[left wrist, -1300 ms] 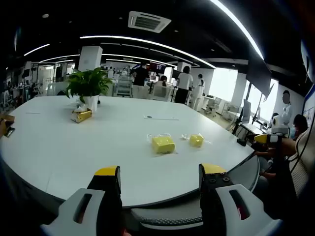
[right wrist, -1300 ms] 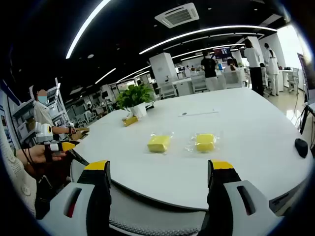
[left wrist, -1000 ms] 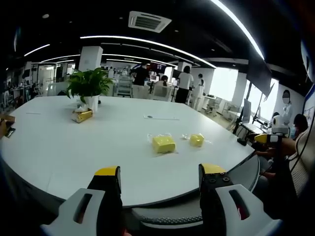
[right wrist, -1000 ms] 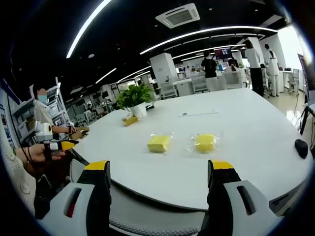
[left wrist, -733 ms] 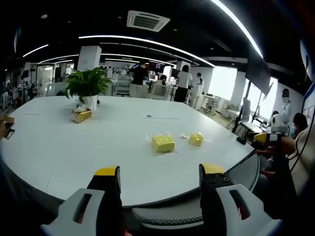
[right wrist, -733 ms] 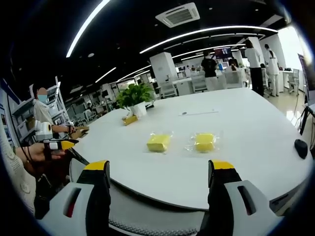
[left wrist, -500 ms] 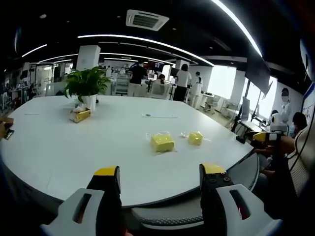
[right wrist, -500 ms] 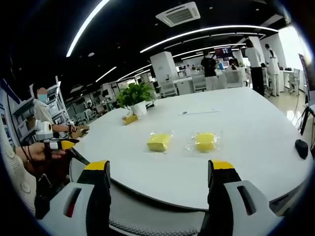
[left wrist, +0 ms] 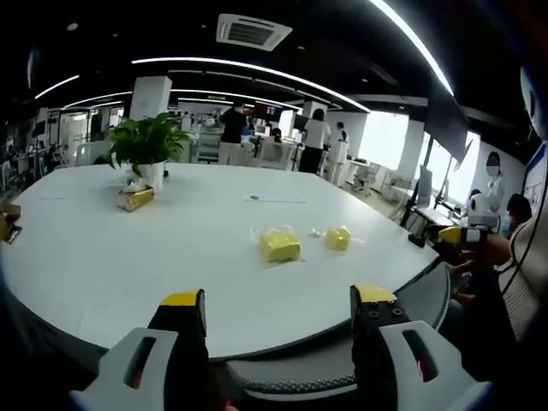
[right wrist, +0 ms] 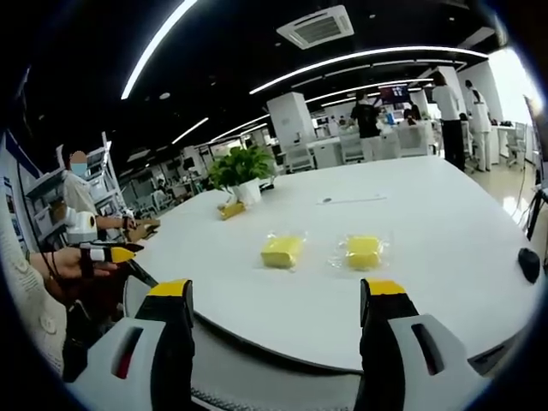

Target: Compare the silicone blocks by pressing each to a similar depth, holding the contact briefly, and releasing to observe deformation and rebound differences across the visible hardness samples.

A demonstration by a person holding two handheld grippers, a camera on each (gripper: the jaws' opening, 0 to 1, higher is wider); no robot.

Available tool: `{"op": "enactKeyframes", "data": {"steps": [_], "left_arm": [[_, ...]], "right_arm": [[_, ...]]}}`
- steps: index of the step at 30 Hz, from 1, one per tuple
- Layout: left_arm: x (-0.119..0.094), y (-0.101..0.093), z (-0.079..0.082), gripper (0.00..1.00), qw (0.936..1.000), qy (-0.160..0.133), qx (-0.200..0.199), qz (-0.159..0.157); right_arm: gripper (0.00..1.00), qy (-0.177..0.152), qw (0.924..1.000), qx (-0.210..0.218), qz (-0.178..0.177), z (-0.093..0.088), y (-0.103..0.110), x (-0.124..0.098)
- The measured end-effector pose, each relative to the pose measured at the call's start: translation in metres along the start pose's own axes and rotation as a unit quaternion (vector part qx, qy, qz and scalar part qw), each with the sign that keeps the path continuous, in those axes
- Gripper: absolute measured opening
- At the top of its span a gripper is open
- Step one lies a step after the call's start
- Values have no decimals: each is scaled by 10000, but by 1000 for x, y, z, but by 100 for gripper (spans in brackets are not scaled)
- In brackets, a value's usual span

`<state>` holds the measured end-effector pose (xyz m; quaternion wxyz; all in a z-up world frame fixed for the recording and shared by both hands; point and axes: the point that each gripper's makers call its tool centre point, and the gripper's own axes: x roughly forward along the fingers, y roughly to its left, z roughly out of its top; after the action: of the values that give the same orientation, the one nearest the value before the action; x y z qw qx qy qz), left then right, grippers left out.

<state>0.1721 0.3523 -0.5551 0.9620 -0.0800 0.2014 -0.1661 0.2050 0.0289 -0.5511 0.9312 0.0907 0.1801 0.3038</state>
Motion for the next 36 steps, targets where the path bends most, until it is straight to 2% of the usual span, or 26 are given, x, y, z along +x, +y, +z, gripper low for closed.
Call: {"op": "enactKeyframes", "data": {"steps": [3, 15, 21, 27, 32, 36], "left_arm": [[1, 1, -1, 68, 10000, 17, 31, -1], [11, -1, -5, 69, 9998, 147, 117, -110], [21, -4, -2, 69, 9997, 128, 51, -198], [38, -14, 5, 71, 9993, 154, 90, -335], [50, -24, 14, 70, 9989, 159, -10, -442], [59, -30, 26, 67, 9983, -33, -467, -352]], "right_arm": [[75, -49, 10000, -15, 20, 2, 1, 1], [78, 123, 9999, -4, -84, -2, -13, 6], [81, 283, 9995, -150, -59, -5, -23, 2], [80, 363, 9992, -103, -127, -6, -34, -1], [79, 365, 9993, -51, -71, -3, -38, -3], [78, 394, 9992, -80, 74, 0, -41, -4]]}}
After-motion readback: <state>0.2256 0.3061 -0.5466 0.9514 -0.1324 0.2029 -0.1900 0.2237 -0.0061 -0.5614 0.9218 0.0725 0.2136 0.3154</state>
